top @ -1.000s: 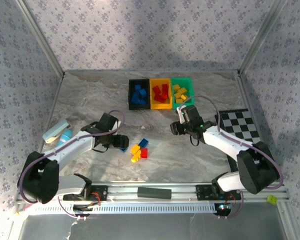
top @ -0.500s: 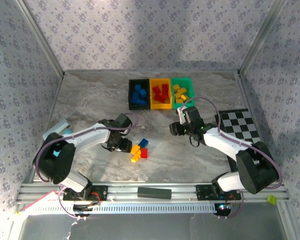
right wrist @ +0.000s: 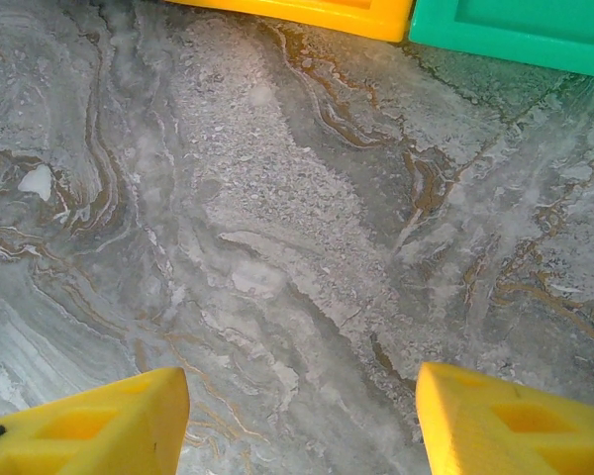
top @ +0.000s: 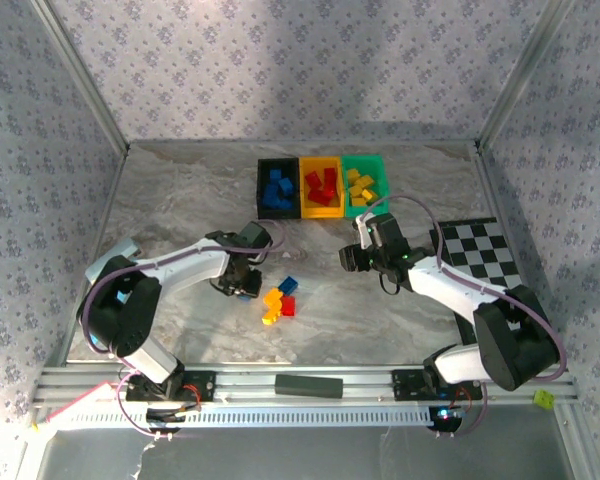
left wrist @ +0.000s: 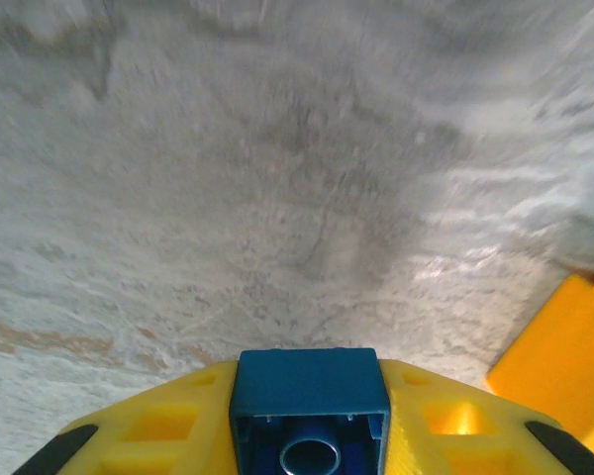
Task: Sort the legos into containers by color
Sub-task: Pick up the lego from the middle-left of the table, then place the lego in the container.
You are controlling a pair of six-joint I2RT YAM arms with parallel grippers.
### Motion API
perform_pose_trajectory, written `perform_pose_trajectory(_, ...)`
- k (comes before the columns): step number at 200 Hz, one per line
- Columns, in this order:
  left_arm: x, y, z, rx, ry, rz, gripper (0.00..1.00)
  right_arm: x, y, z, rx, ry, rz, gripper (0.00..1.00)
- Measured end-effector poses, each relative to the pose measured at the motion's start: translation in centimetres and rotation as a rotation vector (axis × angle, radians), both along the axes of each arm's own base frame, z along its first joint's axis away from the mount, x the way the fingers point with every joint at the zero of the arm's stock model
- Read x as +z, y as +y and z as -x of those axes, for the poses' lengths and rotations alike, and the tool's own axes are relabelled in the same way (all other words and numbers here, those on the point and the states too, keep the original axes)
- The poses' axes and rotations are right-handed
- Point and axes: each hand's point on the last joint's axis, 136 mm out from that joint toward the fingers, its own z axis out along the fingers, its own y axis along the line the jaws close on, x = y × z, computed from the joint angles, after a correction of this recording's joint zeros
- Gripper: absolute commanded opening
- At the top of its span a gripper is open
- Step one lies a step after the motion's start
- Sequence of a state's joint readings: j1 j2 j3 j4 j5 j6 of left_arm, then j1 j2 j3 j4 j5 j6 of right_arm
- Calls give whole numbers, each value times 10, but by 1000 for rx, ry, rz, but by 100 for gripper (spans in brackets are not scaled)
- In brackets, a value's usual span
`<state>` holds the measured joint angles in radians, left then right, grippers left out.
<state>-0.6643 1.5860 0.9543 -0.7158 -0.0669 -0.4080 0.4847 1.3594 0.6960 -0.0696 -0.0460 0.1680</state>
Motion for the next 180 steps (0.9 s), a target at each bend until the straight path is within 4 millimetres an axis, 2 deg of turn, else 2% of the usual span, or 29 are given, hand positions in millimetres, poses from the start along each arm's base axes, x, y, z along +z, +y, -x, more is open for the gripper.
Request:
perform_pose_trajectory(25,28,-13,-28,-20,-84,10,33,0,1,0,3,0,-4,64)
perform_pose_trajectory(50,60,-38,-72,-45,-193,32,33,2,2,-1,4,-8,-9,64)
perform_pose_trajectory(69,75,-56,-107,-64,-252,41,33,2,2,-2,4,-13,-12,64)
perform_pose_trajectory(103,78,-77,-167,-74,-304,52,33,-1,0,0,1,-8,-6,64)
perform_pose_trajectory(141,77,-83,-233,-53,-344,80,35,1,2,-2,2,-20,-12,64)
perform_pose_trajectory(145,79,-84,-238,-50,-353,83,37,1,2,-2,1,-21,-13,64)
perform_pose_trajectory(160,84,-86,-259,-61,-383,84,56,2,3,-3,5,-25,-16,64)
perform_pose_trajectory(180,91,-94,-278,-65,-416,92,66,1,7,-3,13,-27,-18,64)
